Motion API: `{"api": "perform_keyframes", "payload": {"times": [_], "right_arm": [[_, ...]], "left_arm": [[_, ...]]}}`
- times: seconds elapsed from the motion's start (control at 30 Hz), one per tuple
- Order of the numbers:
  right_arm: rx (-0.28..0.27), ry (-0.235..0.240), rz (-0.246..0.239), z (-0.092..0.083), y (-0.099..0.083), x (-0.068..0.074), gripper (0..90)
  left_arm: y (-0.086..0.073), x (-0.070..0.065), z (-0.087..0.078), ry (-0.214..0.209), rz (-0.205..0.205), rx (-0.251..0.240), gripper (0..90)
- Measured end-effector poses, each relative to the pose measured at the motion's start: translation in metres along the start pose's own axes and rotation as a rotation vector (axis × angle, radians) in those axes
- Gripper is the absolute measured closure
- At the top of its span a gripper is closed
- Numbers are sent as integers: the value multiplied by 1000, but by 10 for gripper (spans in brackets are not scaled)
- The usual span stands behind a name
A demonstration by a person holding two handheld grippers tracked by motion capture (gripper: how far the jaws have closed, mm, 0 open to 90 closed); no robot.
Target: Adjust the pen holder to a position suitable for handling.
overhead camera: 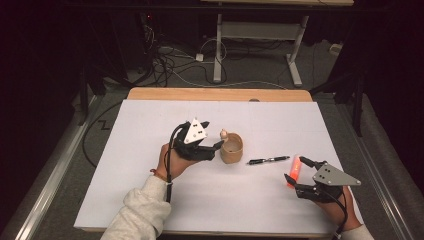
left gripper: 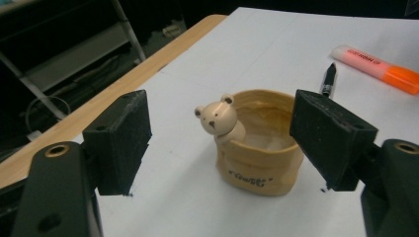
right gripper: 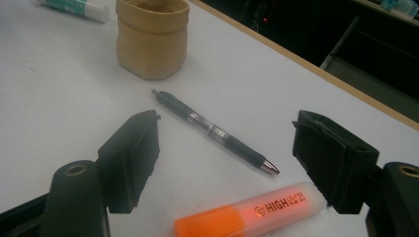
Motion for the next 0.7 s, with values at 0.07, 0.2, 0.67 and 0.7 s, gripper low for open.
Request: {"api": "perform_keyframes", "payload": {"times": [0.07, 0.2, 0.67, 0.7], "right_arm": [[-3, -6, 2, 0, 1, 0, 266], [-21, -8, -3, -2, 3, 1, 266], [-44, -16, 16, -7, 3, -5, 266], [-46, -16, 18, -8, 3, -6, 266]], "left_arm": [[-4, -2, -8, 11, 17, -9, 232], [-13, -6, -24, 26, 42, -28, 232], [-53, -9, -64, 115, 84, 36, 230], [-56, -9, -67, 121, 83, 40, 230]]}}
Point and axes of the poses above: each handheld gripper's, and its own axes: z roughly forward along the jaws, y roughly out of its top, x roughly to its left, the point moved 6 cm from there along z, roughly forward along the jaws, and after that the axes turned 3 degrees about -x, right-handed, at the moved point
